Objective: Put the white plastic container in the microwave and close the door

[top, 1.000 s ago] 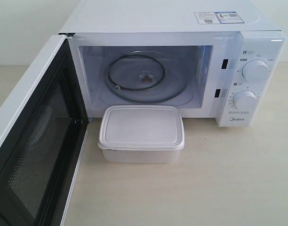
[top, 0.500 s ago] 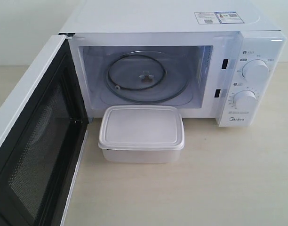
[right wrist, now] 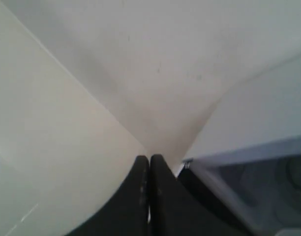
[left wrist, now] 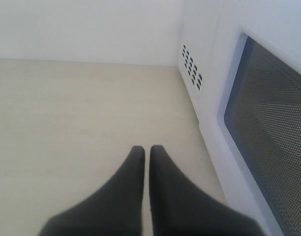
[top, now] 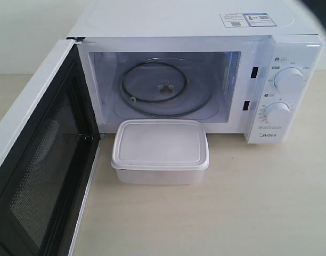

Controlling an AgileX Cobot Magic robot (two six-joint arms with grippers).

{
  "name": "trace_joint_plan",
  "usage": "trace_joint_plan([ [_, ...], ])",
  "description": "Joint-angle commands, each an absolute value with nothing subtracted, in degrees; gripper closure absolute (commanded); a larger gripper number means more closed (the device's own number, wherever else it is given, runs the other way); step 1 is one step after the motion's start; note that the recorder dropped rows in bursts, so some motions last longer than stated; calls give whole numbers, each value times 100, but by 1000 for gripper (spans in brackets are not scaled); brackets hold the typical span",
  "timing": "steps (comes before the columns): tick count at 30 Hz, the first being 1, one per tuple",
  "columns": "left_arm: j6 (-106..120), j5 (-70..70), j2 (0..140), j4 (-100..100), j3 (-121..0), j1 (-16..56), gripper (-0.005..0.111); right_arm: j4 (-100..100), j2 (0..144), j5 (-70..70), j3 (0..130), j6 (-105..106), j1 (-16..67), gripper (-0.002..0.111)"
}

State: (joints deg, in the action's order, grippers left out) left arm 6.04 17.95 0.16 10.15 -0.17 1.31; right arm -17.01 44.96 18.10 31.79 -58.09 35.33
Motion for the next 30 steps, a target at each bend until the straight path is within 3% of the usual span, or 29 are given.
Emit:
trace_joint_plan([
  [1, 562, 1806, 0, 1009, 0, 120, 102, -1390, 5334, 2039, 3046, -5862, 4305, 109],
  [10, 562, 1806, 0, 1009, 0, 120, 102, 74, 6888, 2437, 2980, -5985, 5302, 109],
  [21, 562, 1806, 0, 1009, 0, 120, 102, 2190, 9159, 6581, 2765, -7485, 6484, 109],
  [30, 562, 1806, 0, 1009, 0, 120, 102, 3745, 10461, 6996, 2742, -9213, 6978, 108],
])
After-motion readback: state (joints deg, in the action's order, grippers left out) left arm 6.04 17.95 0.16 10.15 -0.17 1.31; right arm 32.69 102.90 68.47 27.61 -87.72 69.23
